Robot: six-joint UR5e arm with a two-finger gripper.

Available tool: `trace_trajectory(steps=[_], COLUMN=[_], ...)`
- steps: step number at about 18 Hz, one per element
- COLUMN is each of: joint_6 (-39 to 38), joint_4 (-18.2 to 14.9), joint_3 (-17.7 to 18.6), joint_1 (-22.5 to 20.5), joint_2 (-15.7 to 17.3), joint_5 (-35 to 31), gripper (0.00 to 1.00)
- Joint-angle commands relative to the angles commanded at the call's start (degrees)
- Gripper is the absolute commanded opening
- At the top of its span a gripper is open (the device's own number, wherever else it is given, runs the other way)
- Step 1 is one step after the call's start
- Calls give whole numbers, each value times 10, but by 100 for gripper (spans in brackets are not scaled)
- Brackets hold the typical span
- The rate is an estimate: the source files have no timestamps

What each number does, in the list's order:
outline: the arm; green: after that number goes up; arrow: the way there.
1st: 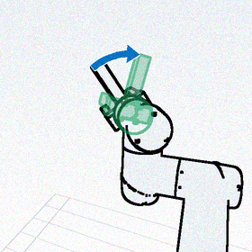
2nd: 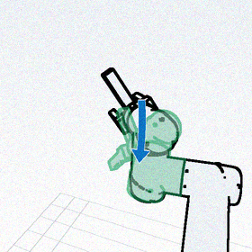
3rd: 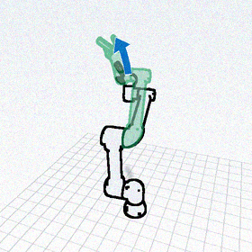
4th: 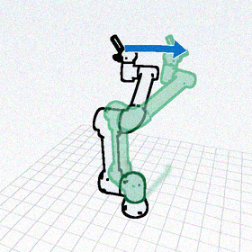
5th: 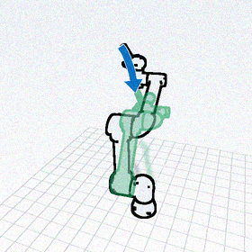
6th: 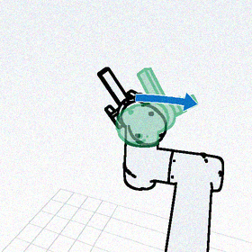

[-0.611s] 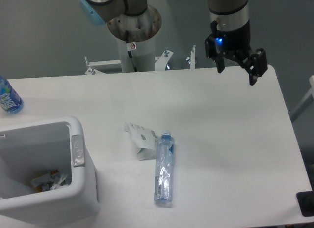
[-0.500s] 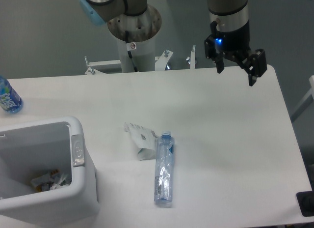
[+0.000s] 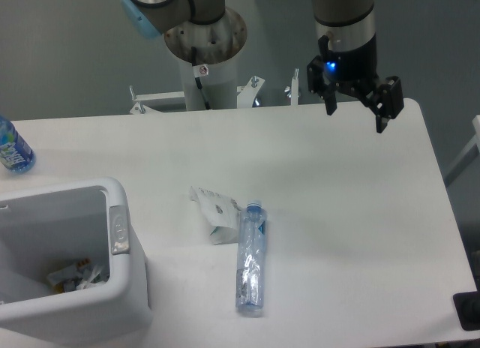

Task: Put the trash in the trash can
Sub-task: 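Move the gripper from its start pose toward the crumpled white wrapper, then lower the open gripper over the white wrapper and close on it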

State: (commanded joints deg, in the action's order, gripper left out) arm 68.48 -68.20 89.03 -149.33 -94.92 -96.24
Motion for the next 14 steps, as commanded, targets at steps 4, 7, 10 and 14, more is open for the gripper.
trace_trajectory(steps=[4,7,10,14], joint_6=[-37,-146,-252,-344], joint_4=[13,50,54,52], joint_3=[33,61,67,70], joint_1=[7,27,57,116], joint_2=[0,-3,-27,-70], joint_5=[-2,2,0,4], gripper=[100,100,100,100])
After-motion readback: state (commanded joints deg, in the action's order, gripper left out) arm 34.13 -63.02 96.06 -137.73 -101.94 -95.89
